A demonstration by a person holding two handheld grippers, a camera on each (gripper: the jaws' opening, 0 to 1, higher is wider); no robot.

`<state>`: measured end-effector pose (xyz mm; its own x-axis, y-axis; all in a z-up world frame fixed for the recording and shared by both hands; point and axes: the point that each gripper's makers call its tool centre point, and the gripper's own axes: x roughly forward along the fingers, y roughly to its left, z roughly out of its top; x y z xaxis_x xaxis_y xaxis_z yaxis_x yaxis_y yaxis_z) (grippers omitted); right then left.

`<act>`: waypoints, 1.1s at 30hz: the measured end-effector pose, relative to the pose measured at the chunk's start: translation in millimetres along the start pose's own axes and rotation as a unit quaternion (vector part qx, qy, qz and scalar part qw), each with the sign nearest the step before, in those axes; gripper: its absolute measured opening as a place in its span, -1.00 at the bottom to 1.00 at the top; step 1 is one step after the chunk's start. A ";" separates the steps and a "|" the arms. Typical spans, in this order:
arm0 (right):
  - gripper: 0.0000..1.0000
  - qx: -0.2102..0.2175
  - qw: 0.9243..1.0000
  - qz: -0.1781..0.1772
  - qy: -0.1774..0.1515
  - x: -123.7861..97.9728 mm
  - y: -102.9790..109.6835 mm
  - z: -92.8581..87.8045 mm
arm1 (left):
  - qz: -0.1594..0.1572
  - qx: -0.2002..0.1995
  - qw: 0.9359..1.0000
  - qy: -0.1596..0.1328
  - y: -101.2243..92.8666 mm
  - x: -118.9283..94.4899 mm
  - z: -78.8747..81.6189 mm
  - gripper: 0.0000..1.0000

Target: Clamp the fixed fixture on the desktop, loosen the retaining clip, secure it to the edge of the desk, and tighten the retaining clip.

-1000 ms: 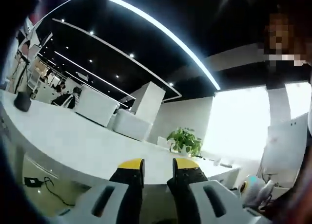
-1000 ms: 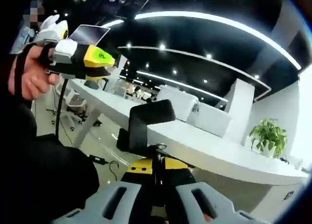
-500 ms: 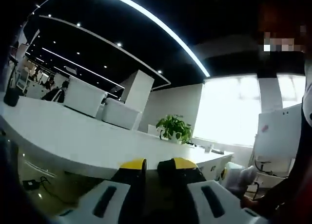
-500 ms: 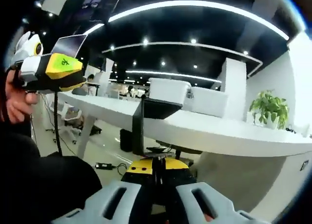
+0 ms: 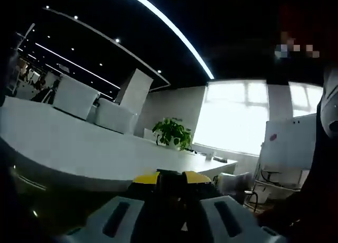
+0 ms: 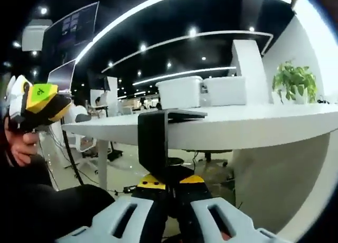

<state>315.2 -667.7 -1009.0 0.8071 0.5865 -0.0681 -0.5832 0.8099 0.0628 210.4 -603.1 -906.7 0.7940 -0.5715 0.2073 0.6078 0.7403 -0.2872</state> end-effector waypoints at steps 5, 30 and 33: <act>-0.94 0.009 1.000 -0.008 0.002 0.8 -7.1 0.2 | -0.024 -0.004 1.000 0.018 -6.8 14.0 -11.2 -0.70; -0.90 0.019 0.997 0.068 0.031 12.8 -22.2 -7.9 | -0.133 0.036 0.985 0.102 -29.8 99.6 -60.4 -0.79; -0.90 0.016 0.997 0.067 0.030 11.6 -20.9 -8.5 | -0.128 0.050 0.984 0.109 -22.5 109.9 -67.4 -0.79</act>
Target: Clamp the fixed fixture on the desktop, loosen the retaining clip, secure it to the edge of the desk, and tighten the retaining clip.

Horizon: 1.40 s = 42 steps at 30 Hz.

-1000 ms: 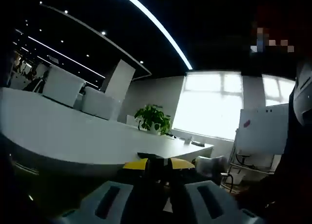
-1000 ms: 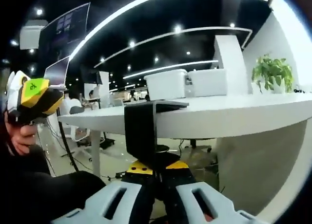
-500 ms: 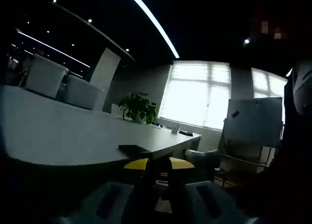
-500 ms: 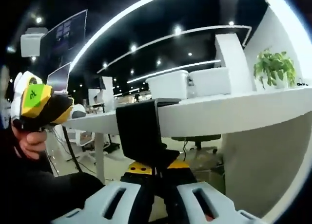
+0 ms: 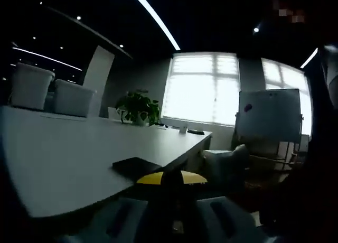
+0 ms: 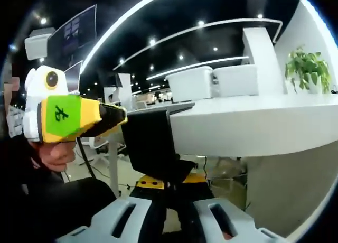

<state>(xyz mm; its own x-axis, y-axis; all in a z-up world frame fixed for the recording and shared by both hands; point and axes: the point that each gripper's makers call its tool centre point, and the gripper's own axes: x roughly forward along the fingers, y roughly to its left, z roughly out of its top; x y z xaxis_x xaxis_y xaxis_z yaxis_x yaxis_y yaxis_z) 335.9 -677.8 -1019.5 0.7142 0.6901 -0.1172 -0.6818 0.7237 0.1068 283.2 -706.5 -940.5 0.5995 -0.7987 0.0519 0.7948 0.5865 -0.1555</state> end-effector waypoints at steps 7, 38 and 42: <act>-0.89 0.003 1.000 -0.001 -0.007 0.5 -2.0 -0.3 | 0.007 0.005 1.000 0.003 8.0 1.0 -3.2 -0.85; 0.16 -0.082 0.957 -0.275 -0.044 9.9 -9.7 -33.1 | -0.004 0.020 1.000 0.003 11.8 1.5 1.6 -0.98; 0.08 -0.061 0.953 -0.293 -0.041 12.3 -19.5 -36.9 | -0.006 0.022 1.000 0.001 12.1 1.6 2.6 -0.98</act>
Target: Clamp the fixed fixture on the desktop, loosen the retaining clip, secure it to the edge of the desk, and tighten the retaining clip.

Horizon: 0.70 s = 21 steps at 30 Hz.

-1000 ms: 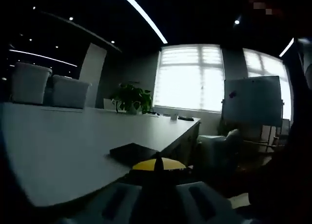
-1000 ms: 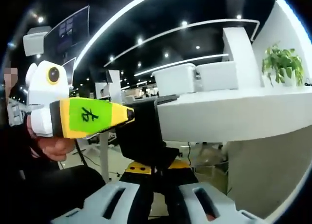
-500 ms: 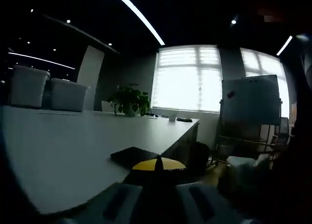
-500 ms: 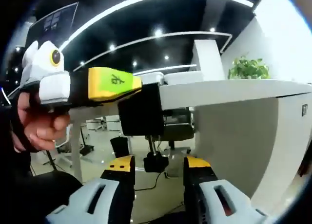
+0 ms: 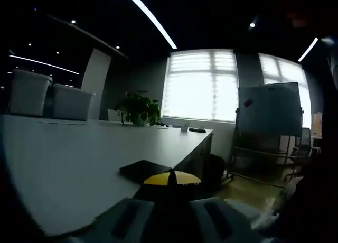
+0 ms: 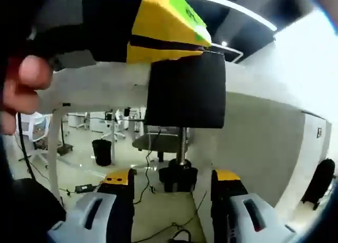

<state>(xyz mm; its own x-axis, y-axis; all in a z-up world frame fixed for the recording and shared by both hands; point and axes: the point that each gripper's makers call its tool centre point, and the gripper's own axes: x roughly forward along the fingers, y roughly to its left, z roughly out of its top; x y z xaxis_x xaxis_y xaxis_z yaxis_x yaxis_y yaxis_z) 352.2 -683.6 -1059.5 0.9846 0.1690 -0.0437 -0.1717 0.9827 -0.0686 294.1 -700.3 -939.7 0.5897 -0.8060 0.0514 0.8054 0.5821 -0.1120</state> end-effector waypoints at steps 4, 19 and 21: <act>-0.26 -0.010 1.000 0.006 -0.009 1.9 3.2 5.2 | -0.001 -0.003 1.000 -0.001 1.2 0.3 0.8 -0.98; -0.48 -0.029 0.969 0.246 0.002 -0.1 13.7 2.2 | 0.017 0.014 1.000 0.013 1.6 0.3 -0.6 -0.98; -0.48 -0.020 0.946 0.322 -0.008 -3.1 20.8 3.5 | 0.017 0.015 1.000 0.015 -0.1 0.5 -0.6 -0.98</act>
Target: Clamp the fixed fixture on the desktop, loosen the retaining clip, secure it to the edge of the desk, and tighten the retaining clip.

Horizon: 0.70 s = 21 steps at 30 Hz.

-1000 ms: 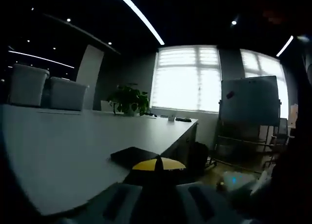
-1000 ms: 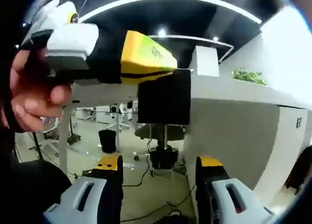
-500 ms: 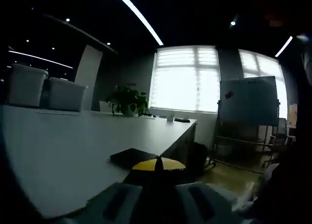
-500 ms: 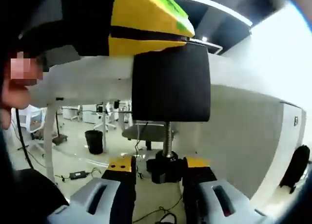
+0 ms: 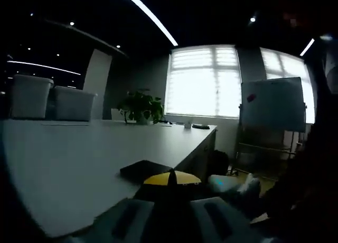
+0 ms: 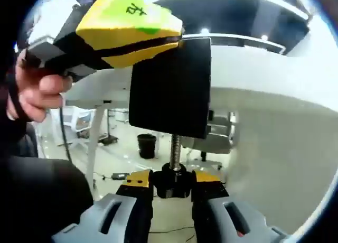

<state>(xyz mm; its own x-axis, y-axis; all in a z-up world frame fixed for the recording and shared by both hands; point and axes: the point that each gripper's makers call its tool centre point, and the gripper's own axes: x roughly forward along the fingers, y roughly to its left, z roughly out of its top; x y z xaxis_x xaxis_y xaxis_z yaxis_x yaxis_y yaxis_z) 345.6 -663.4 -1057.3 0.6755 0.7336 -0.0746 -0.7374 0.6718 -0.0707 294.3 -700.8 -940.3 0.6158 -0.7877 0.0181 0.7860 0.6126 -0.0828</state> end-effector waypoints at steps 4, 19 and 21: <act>-0.48 0.002 0.996 0.090 -0.028 0.9 6.7 2.4 | 0.003 -0.001 1.000 0.005 0.3 0.9 -0.4 -0.98; -0.29 -0.017 0.991 0.130 -0.025 -3.9 3.3 3.0 | 0.003 0.000 1.000 0.024 -5.0 12.8 -4.7 -0.98; -0.05 -0.025 0.998 0.055 -0.028 -10.6 -10.7 4.4 | 0.004 -0.001 1.000 0.022 -4.5 13.2 -5.2 -0.98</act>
<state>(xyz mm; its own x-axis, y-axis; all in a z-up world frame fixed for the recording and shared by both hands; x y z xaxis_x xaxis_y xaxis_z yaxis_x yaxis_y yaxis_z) 346.3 -677.9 -1051.4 0.5886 0.8079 -0.0292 -0.8049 0.5822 -0.1149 298.6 -714.3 -944.9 0.6198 -0.7843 -0.0267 0.7803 0.6195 -0.0852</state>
